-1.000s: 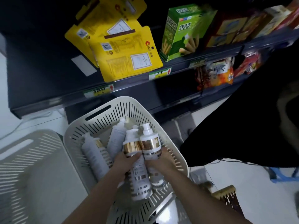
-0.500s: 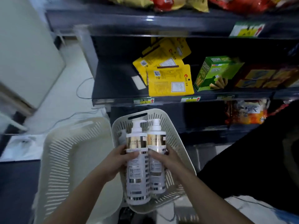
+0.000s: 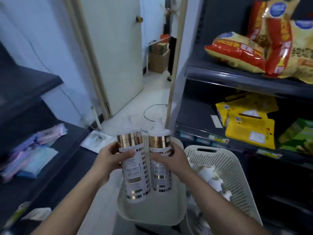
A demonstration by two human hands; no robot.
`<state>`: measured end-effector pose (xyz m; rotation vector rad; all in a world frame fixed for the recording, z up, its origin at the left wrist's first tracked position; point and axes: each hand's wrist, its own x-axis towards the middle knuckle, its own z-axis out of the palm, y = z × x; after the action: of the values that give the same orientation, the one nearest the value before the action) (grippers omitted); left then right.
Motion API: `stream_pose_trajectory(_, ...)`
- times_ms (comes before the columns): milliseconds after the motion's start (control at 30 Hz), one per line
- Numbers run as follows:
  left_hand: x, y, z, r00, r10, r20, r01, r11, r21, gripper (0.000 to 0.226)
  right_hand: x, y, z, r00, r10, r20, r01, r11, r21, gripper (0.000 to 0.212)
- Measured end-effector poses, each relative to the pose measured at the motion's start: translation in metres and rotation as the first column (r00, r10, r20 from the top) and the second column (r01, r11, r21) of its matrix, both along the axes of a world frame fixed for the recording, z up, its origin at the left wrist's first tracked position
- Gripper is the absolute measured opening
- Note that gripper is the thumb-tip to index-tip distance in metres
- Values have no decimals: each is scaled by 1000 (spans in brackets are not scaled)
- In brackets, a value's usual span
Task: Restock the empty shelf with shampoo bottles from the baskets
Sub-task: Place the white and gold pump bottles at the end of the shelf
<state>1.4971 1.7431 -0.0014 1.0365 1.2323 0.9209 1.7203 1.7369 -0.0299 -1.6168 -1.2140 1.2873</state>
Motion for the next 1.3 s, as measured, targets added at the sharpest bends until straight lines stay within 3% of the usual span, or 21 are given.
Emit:
stream_pose_trajectory(133, -78, 6, 21, 991, 136, 8, -136, 987, 87, 61, -78, 31, 19, 995, 97, 14, -97, 993, 62, 46)
stream_pose_trajectory(267, -156, 16, 37, 978, 209, -17, -204, 968, 146, 60, -158, 59, 38, 985, 175, 8, -174, 978, 112, 49)
stream_pose_trajectory(400, -237, 31, 52, 952, 301, -64, -281, 934, 219, 30, -244, 92, 55, 971, 238, -1, -235, 959, 157, 48)
stream_pose_trajectory(467, -271, 39, 59, 934, 346, -83, -316, 914, 255, 27, -283, 107, 62, 964, 267, -9, -261, 949, 179, 46)
stream_pose_trajectory(867, -400, 80, 114, 817, 570, -94, -486, 766, 421, 53, -428, 192, 124, 904, 428, -23, -395, 852, 344, 39)
stream_pose_trajectory(1100, -441, 125, 141, 739, 666, -106, -552, 687, 473, 43, -486, 261, 159, 861, 508, 16, -465, 776, 426, 35)
stream_pose_trajectory(1300, -468, 173, 140, 638, 767, -70, -649, 585, 486, 48, -536, 341, 162, 811, 586, 13, -534, 730, 427, 42)
